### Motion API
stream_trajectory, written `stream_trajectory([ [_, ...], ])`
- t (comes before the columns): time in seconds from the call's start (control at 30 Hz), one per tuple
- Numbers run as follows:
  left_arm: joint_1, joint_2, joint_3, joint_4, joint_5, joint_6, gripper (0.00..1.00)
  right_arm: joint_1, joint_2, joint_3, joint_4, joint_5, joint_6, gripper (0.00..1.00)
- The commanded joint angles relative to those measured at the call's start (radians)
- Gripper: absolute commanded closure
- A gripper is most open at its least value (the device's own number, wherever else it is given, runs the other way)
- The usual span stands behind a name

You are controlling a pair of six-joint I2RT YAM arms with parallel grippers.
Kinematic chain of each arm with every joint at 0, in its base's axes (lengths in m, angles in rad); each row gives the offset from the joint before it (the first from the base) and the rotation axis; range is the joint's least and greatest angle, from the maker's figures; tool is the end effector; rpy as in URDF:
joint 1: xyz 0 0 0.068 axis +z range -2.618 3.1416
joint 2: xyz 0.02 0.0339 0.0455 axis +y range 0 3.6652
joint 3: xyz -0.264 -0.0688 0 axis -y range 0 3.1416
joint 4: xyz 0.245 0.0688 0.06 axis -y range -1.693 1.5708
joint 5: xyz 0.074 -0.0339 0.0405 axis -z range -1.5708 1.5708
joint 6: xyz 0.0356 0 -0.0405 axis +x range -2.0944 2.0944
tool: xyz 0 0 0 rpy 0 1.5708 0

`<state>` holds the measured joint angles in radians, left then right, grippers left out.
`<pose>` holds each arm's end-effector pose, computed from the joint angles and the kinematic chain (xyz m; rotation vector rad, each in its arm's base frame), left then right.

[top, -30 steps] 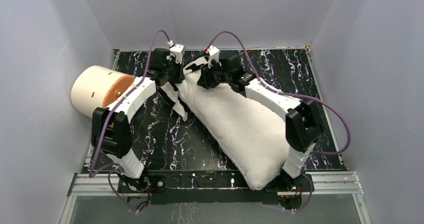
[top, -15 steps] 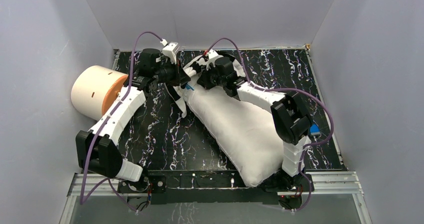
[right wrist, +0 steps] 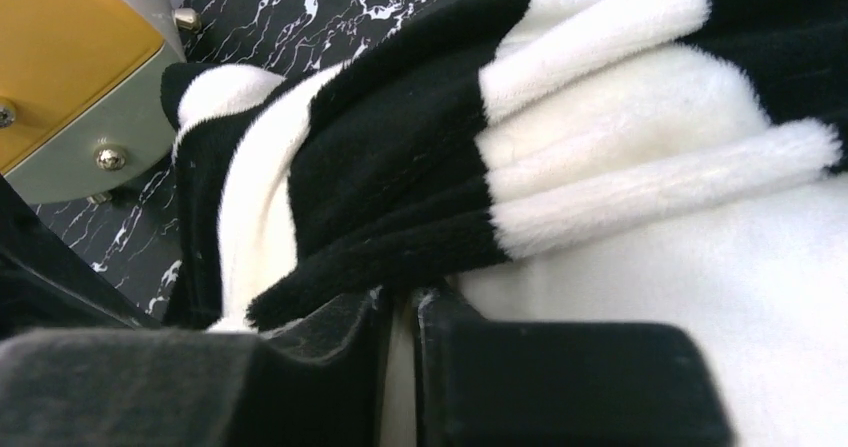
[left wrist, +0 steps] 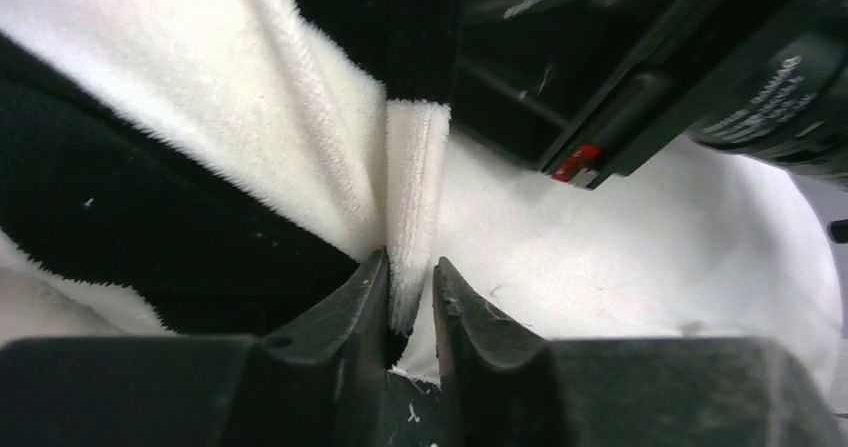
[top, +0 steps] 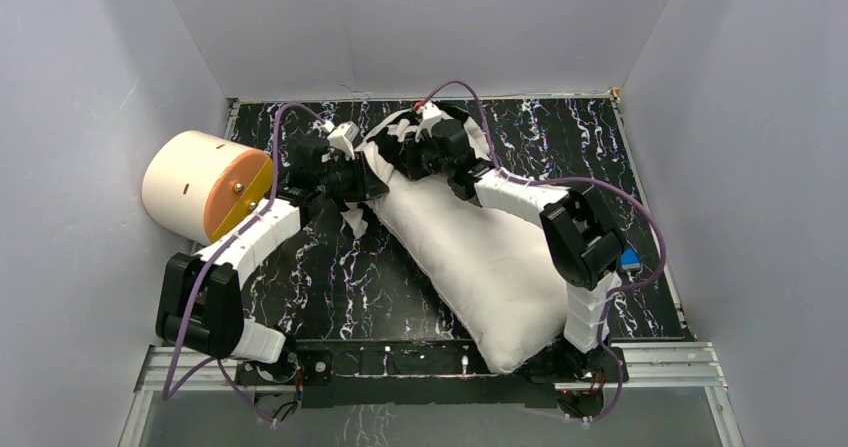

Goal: Put the pillow into the pillowcase
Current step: Stuff the pillow into the pillowcase.

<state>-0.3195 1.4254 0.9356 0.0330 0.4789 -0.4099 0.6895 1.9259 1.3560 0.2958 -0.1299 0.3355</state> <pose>0.2995 -0.1164 0.2658 0.2218 2.0906 -0.9357 0.3486 0.2934 0.2498 -0.4320 1.8770 0.8237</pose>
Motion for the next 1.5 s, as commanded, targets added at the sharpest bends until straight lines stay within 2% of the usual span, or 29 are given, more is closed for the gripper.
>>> stream_trajectory([
  [0.0, -0.020, -0.101, 0.069, 0.053, 0.053, -0.052, 0.72, -0.043, -0.123, -0.055, 0.021, -0.008, -0.065, 0.75],
  [0.07, -0.020, -0.110, 0.120, -0.002, 0.034, -0.006, 0.61, -0.059, -0.206, -0.095, -0.030, -0.058, -0.097, 0.62],
  [0.2, -0.020, -0.093, 0.243, -0.160, 0.002, 0.128, 0.50, -0.105, -0.333, -0.102, -0.193, -0.129, -0.166, 0.38],
  [0.3, -0.020, -0.075, 0.332, -0.250, -0.081, 0.242, 0.48, -0.144, -0.398, -0.085, -0.263, -0.127, -0.209, 0.30],
  [0.4, -0.021, -0.056, 0.394, -0.252, -0.131, 0.308, 0.46, -0.217, -0.423, -0.056, -0.319, -0.136, -0.231, 0.22],
  [0.57, -0.030, 0.057, 0.525, -0.241, -0.150, 0.383, 0.45, -0.364, -0.364, -0.008, -0.331, -0.299, -0.197, 0.15],
  [0.67, -0.045, 0.156, 0.608, -0.221, -0.139, 0.405, 0.45, -0.423, -0.281, 0.036, -0.330, -0.427, -0.172, 0.17],
  [0.93, -0.102, 0.384, 0.757, -0.142, -0.115, 0.433, 0.45, -0.448, -0.125, 0.063, -0.305, -0.529, -0.156, 0.20],
  [1.03, -0.129, 0.475, 0.806, -0.127, -0.118, 0.431, 0.44, -0.442, -0.087, 0.050, -0.240, -0.570, -0.142, 0.23],
  [1.1, -0.153, 0.526, 0.830, -0.123, -0.117, 0.445, 0.44, -0.422, -0.072, 0.043, -0.223, -0.593, -0.137, 0.30],
  [1.17, -0.176, 0.567, 0.848, -0.122, -0.156, 0.468, 0.45, -0.395, -0.069, 0.036, -0.229, -0.597, -0.148, 0.43],
  [1.23, -0.195, 0.599, 0.861, -0.123, -0.223, 0.507, 0.49, -0.371, -0.081, 0.005, -0.210, -0.593, -0.145, 0.59],
  [1.3, -0.203, 0.622, 0.876, -0.128, -0.268, 0.536, 0.63, -0.355, -0.102, -0.035, -0.172, -0.596, -0.134, 0.74],
  [1.4, -0.206, 0.631, 0.903, -0.158, -0.263, 0.543, 0.95, -0.334, -0.130, -0.075, -0.139, -0.583, -0.115, 0.90],
  [1.43, -0.210, 0.619, 0.899, -0.163, -0.256, 0.541, 1.00, -0.330, -0.136, -0.082, -0.129, -0.582, -0.107, 0.94],
  [1.47, -0.215, 0.600, 0.893, -0.164, -0.247, 0.537, 1.00, -0.323, -0.141, -0.086, -0.122, -0.582, -0.102, 0.97],
])
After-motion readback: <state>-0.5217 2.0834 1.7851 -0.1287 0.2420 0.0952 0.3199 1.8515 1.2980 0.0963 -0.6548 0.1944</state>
